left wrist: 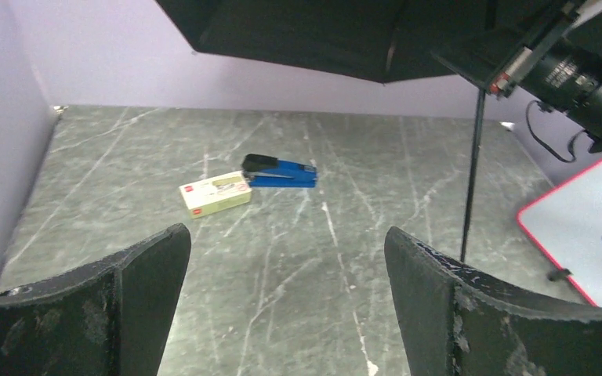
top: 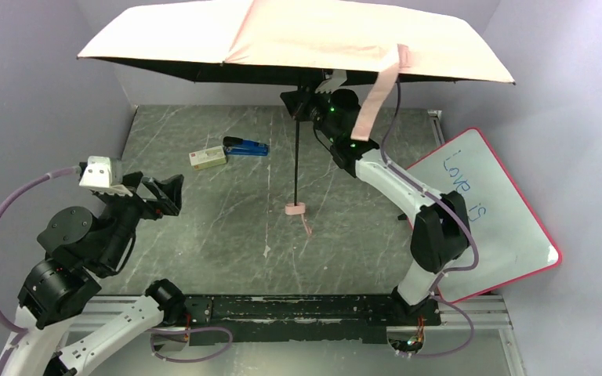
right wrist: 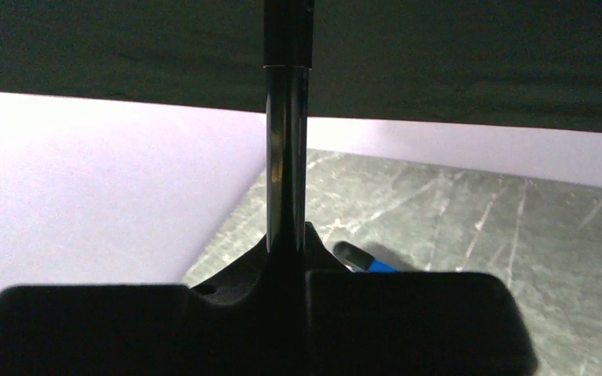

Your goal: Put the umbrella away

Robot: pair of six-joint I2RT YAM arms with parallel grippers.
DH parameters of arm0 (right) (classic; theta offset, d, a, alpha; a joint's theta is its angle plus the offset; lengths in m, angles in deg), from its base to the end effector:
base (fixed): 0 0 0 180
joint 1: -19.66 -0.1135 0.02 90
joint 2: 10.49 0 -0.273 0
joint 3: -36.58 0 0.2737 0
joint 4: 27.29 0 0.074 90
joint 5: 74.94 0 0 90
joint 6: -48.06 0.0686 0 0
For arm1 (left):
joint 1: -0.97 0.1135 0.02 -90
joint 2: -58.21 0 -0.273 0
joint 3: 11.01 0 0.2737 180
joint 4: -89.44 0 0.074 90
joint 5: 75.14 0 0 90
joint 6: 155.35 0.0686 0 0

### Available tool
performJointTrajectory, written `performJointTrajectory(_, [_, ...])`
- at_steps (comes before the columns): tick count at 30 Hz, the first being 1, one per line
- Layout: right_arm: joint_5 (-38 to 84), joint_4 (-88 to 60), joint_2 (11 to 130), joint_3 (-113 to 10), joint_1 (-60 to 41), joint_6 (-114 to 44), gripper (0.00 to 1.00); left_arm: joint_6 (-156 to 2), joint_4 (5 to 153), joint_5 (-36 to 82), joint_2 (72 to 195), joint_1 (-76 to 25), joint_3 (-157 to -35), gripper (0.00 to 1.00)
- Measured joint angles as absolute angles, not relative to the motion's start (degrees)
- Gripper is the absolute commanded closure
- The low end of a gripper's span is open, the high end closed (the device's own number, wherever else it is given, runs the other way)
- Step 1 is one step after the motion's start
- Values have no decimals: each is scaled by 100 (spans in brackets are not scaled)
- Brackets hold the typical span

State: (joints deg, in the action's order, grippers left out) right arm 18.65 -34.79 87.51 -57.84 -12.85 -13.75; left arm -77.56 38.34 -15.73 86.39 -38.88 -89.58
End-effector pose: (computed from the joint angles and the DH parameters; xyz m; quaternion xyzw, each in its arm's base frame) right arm 0.3968 0.2580 0.3765 -0.0486 0.6808 0.3876 0.6196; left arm 0.0891 -0.0289 0.4516 -0.0161 0.7107 -0.1288 0.6914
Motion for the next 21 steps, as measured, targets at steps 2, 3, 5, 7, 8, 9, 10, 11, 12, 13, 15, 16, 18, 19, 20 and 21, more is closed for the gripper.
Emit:
performJointTrajectory(2, [1867,-3545,8615,-5784,-1285,-1301,100,-7762,3943,-1309,8644,-3888,-8908,3])
performJointTrajectory(3, [1874,-3578,8543,-5784,-1288,-1242,100,-7777,4013,-1158,8650,-3888,-8875,3])
performJointTrajectory(5, [1909,-3632,8425,-5784,-1292,-1126,100,-7825,4205,-810,8692,-3888,-8773,3])
performJointTrajectory(7, [1953,-3694,8294,-5782,-1292,-973,100,-7869,4433,-439,8781,-3888,-8620,3])
performJointTrajectory(8, [1975,-3729,8198,-5782,-1292,-855,100,-7891,4522,-277,8847,-3888,-8550,3])
performJointTrajectory(9, [1981,-3737,8172,-5780,-1290,-829,100,-7933,4647,-56,8952,-3888,-8456,3])
performJointTrajectory(10, [2003,-3764,8095,-5764,-1292,-746,100,-7965,4741,108,9044,-3888,-8394,3])
performJointTrajectory(11, [2042,-3792,7988,-5712,-1290,-641,100,-8007,4878,302,9168,-3890,-8309,3])
performJointTrajectory(12, [2058,-3796,7905,-5679,-1290,-577,100,-8044,4981,431,9260,-3888,-8246,3])
performJointTrajectory(13, [2088,-3825,7807,-5631,-1290,-485,100,-8097,5104,582,9365,-3888,-8176,3])
performJointTrajectory(15, [2132,-3884,7599,-5520,-1292,-326,100,-8182,5320,820,9551,-3890,-8084,3])
performJointTrajectory(16, [2152,-3901,7518,-5474,-1292,-263,100,-8219,5425,934,9634,-3888,-8071,3])
performJointTrajectory(18, [2213,-3945,7339,-5378,-1290,-118,100,-8280,5681,1157,9796,-3888,-8069,3])
performJointTrajectory(19, [2228,-3973,7276,-5340,-1290,-72,100,-8309,5810,1264,9863,-3888,-8064,3])
performJointTrajectory(20, [2261,-4004,7199,-5299,-1292,-13,100,-8346,5976,1397,9929,-3888,-8047,3])
performJointTrajectory(21, [2283,-4032,7116,-5251,-1292,57,100,-8409,6190,1546,9986,-3888,-8012,3])
